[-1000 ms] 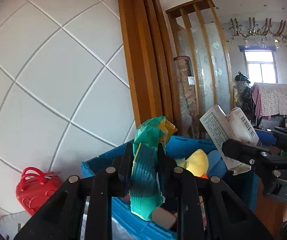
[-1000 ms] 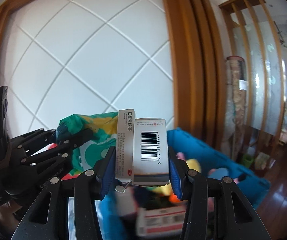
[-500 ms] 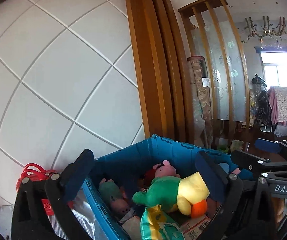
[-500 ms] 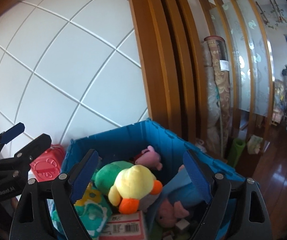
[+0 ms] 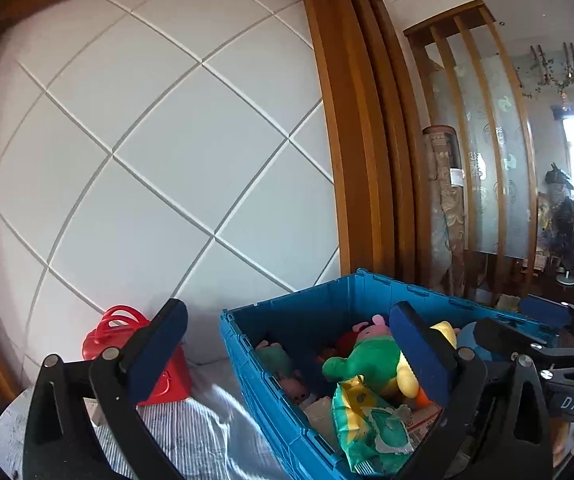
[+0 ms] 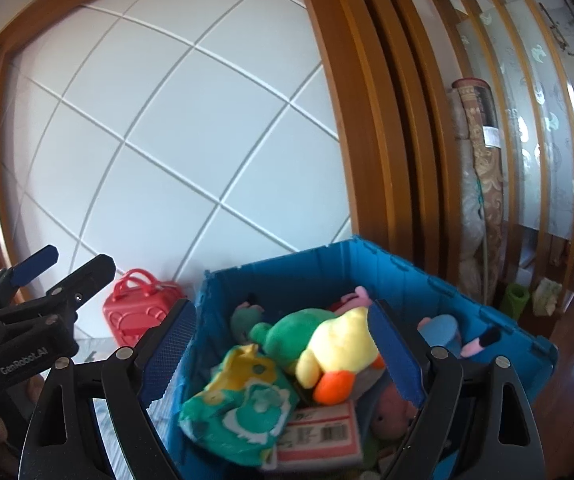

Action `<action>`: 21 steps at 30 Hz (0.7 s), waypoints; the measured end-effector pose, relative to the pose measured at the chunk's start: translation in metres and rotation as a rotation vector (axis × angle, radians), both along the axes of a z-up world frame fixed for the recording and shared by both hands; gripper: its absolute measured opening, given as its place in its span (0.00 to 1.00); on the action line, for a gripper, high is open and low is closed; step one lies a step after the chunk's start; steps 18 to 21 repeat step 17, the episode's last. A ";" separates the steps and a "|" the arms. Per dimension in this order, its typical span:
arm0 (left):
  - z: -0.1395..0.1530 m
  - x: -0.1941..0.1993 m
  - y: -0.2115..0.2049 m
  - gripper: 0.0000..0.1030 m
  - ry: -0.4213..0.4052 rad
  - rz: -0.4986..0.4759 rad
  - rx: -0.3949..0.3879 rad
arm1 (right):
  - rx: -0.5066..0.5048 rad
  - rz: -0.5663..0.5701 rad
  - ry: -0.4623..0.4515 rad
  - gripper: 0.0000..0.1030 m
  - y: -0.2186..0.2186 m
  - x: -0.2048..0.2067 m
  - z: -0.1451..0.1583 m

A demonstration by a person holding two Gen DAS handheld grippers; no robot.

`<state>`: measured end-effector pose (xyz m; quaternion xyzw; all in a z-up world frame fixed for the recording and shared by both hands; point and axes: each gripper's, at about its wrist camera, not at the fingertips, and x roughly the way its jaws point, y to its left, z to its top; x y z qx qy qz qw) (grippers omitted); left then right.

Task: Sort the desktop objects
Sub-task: 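Open both grippers to drop the wipes pack and boxes into the crate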

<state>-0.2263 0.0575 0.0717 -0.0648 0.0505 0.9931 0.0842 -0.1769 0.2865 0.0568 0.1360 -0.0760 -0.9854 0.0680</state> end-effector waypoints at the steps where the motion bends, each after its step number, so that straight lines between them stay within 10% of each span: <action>1: 0.002 0.007 -0.006 1.00 0.009 0.000 0.002 | 0.000 0.002 0.002 0.86 -0.006 0.007 0.002; 21: -0.014 0.112 -0.128 1.00 -0.056 0.005 -0.021 | -0.037 -0.027 0.007 0.88 -0.136 0.132 -0.003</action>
